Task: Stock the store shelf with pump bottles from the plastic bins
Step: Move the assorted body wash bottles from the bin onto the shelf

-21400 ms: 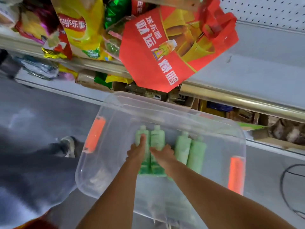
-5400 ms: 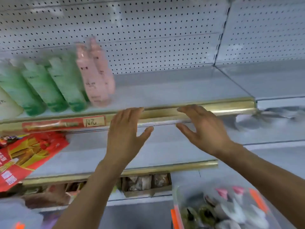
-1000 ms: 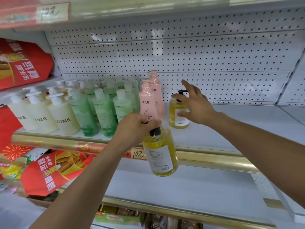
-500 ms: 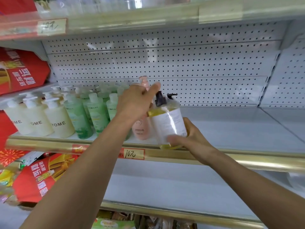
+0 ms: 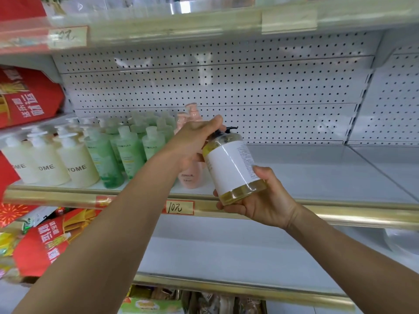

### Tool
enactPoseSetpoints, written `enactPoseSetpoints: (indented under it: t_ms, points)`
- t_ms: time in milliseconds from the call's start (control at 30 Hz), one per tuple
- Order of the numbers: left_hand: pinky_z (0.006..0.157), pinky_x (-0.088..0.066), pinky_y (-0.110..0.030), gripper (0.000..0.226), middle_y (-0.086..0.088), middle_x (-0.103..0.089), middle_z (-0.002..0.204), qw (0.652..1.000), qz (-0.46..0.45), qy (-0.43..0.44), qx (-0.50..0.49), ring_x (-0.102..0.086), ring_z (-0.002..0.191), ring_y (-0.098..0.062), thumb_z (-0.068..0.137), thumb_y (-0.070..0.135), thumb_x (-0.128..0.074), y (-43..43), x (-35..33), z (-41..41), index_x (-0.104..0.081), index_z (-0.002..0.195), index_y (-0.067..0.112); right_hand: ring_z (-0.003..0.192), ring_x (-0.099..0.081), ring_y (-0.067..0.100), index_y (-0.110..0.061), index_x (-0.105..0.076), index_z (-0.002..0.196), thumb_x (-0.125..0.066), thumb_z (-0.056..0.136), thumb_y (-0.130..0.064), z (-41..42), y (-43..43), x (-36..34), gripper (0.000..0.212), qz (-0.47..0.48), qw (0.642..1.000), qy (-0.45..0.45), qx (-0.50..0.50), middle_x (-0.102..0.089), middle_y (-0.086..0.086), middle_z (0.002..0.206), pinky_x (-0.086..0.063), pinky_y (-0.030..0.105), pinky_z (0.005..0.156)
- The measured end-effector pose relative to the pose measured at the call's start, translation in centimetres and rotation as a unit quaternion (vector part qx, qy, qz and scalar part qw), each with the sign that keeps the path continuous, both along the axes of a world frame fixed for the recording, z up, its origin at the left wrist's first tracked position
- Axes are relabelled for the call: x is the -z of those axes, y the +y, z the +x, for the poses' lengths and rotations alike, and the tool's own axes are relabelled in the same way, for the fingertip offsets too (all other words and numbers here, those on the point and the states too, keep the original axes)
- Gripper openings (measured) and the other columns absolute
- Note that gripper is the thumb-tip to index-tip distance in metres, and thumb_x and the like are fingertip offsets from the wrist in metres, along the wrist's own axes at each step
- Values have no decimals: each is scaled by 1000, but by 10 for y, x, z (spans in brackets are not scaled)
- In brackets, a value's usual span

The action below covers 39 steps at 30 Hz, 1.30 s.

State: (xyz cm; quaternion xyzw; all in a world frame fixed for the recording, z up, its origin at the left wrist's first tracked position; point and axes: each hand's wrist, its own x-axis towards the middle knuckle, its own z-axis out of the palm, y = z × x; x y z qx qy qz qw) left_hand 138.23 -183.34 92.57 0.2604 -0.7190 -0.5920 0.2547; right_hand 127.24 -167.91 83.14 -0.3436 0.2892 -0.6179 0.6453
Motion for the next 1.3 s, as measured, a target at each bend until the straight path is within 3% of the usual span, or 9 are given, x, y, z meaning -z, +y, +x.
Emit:
enactPoseSetpoints:
  t_ms: [133, 233, 333, 467, 800, 967, 1100, 1200, 1300]
  points:
    - [47, -50, -22, 38, 2, -71, 74, 997, -71, 6, -43, -63, 52, -7, 87, 53, -65, 0, 2, -4, -75, 83, 16, 103, -62, 47, -9, -46, 139, -74, 72, -51, -4, 2, 1, 84, 6, 1000, 1, 9, -55, 29, 125, -56, 45, 82]
    - [55, -48, -29, 46, -4, -69, 72, 975, -205, -15, -81, -56, 55, -15, 87, 53, -64, -2, 1, -14, -71, 78, 9, 110, -64, 35, -13, -49, 134, -82, 65, -47, -7, 1, 2, 83, 25, 984, 135, 115, -63, 16, 125, -56, 44, 84]
    - [68, -49, -32, 50, 1, -67, 66, 937, -318, -83, -117, -59, 63, -20, 85, 62, -59, -2, -2, -22, -66, 69, 16, 108, -66, 23, -20, -45, 132, -83, 61, -42, -9, -3, 2, 84, 62, 931, 296, 206, -65, 4, 123, -55, 41, 89]
    - [67, -47, -31, 54, 3, -68, 71, 888, -412, -142, -147, -64, 75, -21, 83, 69, -56, -1, -5, -32, -66, 71, 17, 98, -65, 0, -32, -53, 124, -82, 64, -45, -12, -11, -3, 68, 76, 863, 440, 237, -68, -14, 112, -53, 19, 74]
    - [60, -33, -31, 49, -4, -66, 81, 810, -518, -216, -168, -56, 74, -28, 88, 62, -55, -11, 0, -46, -66, 77, 16, 103, -63, 5, -25, -49, 126, -84, 67, -21, -19, -35, 0, 69, 88, 837, 479, 251, -66, -11, 113, -53, 22, 80]
    - [55, -34, -25, 54, 5, -60, 63, 864, -451, -180, -133, -57, 66, -18, 84, 69, -55, -19, -1, -41, -60, 63, 19, 100, -68, 10, -23, -56, 123, -82, 59, -28, -20, -33, 2, 69, 64, 862, 432, 257, -71, -7, 109, -54, 21, 72]
    - [73, -51, -30, 46, 5, -71, 80, 983, -172, -57, 19, -65, 77, -15, 85, 63, -59, -27, 2, -31, -71, 89, 19, 101, -68, 24, -12, -60, 122, -72, 62, -33, -20, -30, 6, 65, 35, 958, 221, 177, -71, 8, 112, -54, 34, 78]
    - [76, -56, -34, 46, 0, -74, 102, 997, 13, -51, 53, -70, 95, -19, 85, 59, -64, -27, 11, -32, -67, 114, 23, 97, -66, 27, -13, -67, 115, -76, 61, -41, -22, -32, 6, 62, 3, 985, 115, 126, -68, 12, 109, -54, 40, 81]
    - [69, -57, -33, 46, -1, -76, 96, 998, 30, -36, 50, -72, 87, -18, 82, 55, -69, -26, 10, -36, -69, 111, 20, 92, -66, 25, -12, -66, 114, -74, 62, -36, -26, -32, 5, 57, -5, 984, 125, 128, -69, 11, 105, -54, 37, 81]
